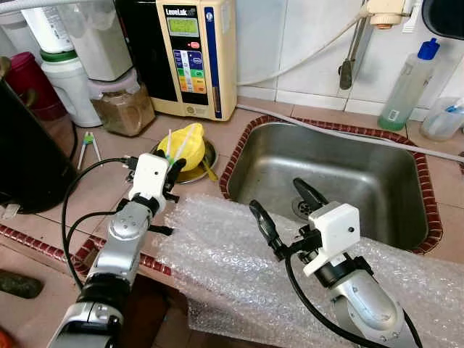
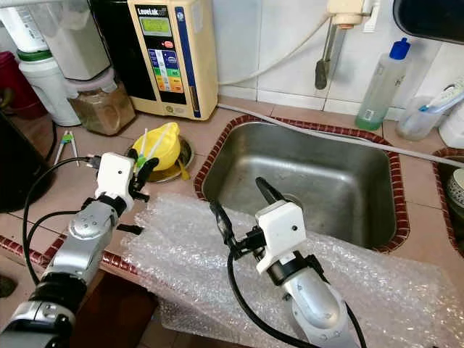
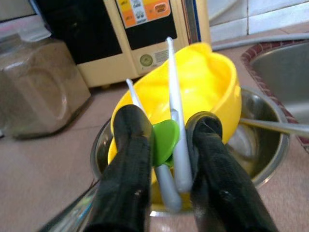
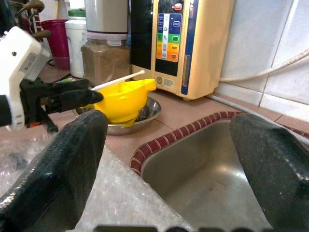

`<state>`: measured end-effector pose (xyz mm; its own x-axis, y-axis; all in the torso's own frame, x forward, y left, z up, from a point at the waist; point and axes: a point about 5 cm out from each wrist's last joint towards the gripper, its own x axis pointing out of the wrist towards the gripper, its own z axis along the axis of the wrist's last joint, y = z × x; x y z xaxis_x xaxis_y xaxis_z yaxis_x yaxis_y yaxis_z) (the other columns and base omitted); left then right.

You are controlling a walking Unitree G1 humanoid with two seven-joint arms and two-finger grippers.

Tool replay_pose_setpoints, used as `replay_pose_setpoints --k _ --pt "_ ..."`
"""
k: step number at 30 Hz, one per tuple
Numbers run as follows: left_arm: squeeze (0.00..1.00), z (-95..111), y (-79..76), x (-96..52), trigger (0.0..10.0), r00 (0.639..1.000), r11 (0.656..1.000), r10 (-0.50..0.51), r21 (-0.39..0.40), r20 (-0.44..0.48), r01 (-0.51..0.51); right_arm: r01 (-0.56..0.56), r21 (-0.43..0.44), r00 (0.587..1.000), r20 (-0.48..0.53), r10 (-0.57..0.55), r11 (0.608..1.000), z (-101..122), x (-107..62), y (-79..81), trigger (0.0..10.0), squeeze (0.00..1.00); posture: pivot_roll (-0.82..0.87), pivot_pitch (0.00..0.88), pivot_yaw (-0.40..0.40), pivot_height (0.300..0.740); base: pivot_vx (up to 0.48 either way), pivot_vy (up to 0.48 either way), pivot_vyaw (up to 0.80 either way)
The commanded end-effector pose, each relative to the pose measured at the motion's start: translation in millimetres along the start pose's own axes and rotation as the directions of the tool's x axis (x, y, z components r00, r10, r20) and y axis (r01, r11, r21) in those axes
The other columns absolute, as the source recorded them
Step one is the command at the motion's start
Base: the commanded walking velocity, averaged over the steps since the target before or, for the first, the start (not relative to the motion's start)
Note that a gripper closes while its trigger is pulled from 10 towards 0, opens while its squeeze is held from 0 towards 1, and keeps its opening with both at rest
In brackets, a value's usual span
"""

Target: Kitchen organization

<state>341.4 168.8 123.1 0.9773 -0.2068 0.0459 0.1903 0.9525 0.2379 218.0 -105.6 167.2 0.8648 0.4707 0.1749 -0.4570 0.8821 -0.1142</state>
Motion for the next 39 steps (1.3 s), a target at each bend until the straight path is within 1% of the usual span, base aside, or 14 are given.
replay_pose_setpoints --k 1,5,10,12,16,19,24,28,30,32,35,36,37,39 --pt "0.0 0.5 3.7 -3.2 0.0 1.0 1.0 0.025 -0.006 0.0 -0.025 -0.008 0.006 1.0 0.0 0.008 1.0 1.4 0.7 0.3 10.0 0.0 -0.07 0.06 0.09 0.74 0.0 0.0 0.0" --pt "0.0 7.7 3.7 -12.6 0.0 0.996 0.998 0.061 0.001 0.066 -0.062 -0.051 0.019 0.999 -0.016 0.052 0.999 -0.7 1.5 0.6 10.0 0.0 -0.06 0.064 0.083 0.74 0.0 0.0 0.0" --pt "0.0 12.8 3.0 -20.7 0.0 0.99 0.996 0.087 -0.005 0.108 -0.087 -0.067 0.006 0.997 -0.024 0.067 0.998 -1.2 2.4 -4.7 10.0 0.0 -0.05 0.066 0.073 0.74 0.0 0.0 0.0" --pt "0.0 14.5 2.9 -21.4 0.0 0.989 0.996 0.088 -0.005 0.118 -0.088 -0.067 0.004 0.997 -0.024 0.068 0.998 -1.0 2.7 -5.4 10.0 0.0 -0.05 0.066 0.073 0.74 0.0 0.0 0.0" --pt "0.0 27.6 -0.9 -24.8 0.0 0.977 0.997 0.075 0.008 0.197 -0.078 -0.076 -0.004 0.997 -0.025 0.075 0.997 -0.3 4.8 -9.1 10.0 0.0 -0.04 0.068 0.061 0.74 0.0 0.0 0.0" --pt "0.0 30.6 -1.1 -26.9 0.0 0.974 0.996 0.086 -0.002 0.21 -0.087 -0.08 -0.005 0.997 -0.025 0.08 0.997 -0.1 6.0 -10.2 10.0 0.0 -0.04 0.068 0.054 0.74 0.0 0.0 0.0" --pt "0.0 41.2 -8.7 -31.2 0.0 0.959 0.995 0.011 0.091 0.285 -0.039 -0.072 0.003 0.997 -0.02 0.072 0.997 0.2 7.6 -13.2 10.0 0.0 -0.04 0.067 0.052 0.74 0.0 0.0 0.0" --pt "0.0 43.6 -13.8 -32.0 0.0 0.953 0.994 -0.024 0.112 0.301 -0.01 -0.051 0.019 0.999 -0.006 0.051 0.999 2.2 10.1 -18.4 10.0 0.0 -0.04 0.066 0.052 0.74 0.0 0.0 0.0" --pt "0.0 47.5 -24.0 -33.0 0.0 0.939 0.986 -0.101 0.162 0.329 0.049 0.0 0.093 1.0 0.03 -0.003 0.996 7.4 13.6 -26.5 10.0 0.0 -0.03 0.066 0.055 0.74 0.0 0.0 0.0" --pt "0.0 47.9 -27.4 -32.3 0.0 0.937 0.983 -0.121 0.17 0.328 0.068 0.015 0.12 0.999 0.039 -0.02 0.993 8.7 14.9 -28.9 10.0 0.0 -0.03 0.066 0.055 0.74 0.0 0.0 0.0" --pt "0.0 56.9 -36.9 -32.3 0.0 0.902 0.966 -0.199 0.234 0.384 0.113 0.062 0.258 0.994 0.071 -0.083 0.964 13.9 19.9 -34.0 10.0 0.0 -0.04 0.065 0.059 0.74 0.0 0.0 0.0" --pt "0.0 57.9 -38.1 -32.4 0.0 0.898 0.963 -0.208 0.242 0.389 0.118 0.065 0.274 0.993 0.074 -0.088 0.96 14.5 20.4 -34.4 10.0 0.0 -0.04 0.065 0.059 0.74 0.0 0.0 0.0" --pt "0.0 59.3 -43.5 -30.2 0.0 0.892 0.964 -0.226 0.223 0.391 0.147 0.077 0.335 0.989 0.092 -0.114 0.939 17.4 23.0 -36.7 10.0 0.0 -0.04 0.063 0.06 0.74 0.0 0.0 0.0" --pt "0.0 59.1 -48.8 -28.0 0.0 0.891 0.963 -0.244 0.206 0.384 0.175 0.083 0.388 0.986 0.1 -0.131 0.918 18.9 25.8 -37.9 10.0 0.0 -0.04 0.06 0.062 0.74 0.0 0.0 0.0"
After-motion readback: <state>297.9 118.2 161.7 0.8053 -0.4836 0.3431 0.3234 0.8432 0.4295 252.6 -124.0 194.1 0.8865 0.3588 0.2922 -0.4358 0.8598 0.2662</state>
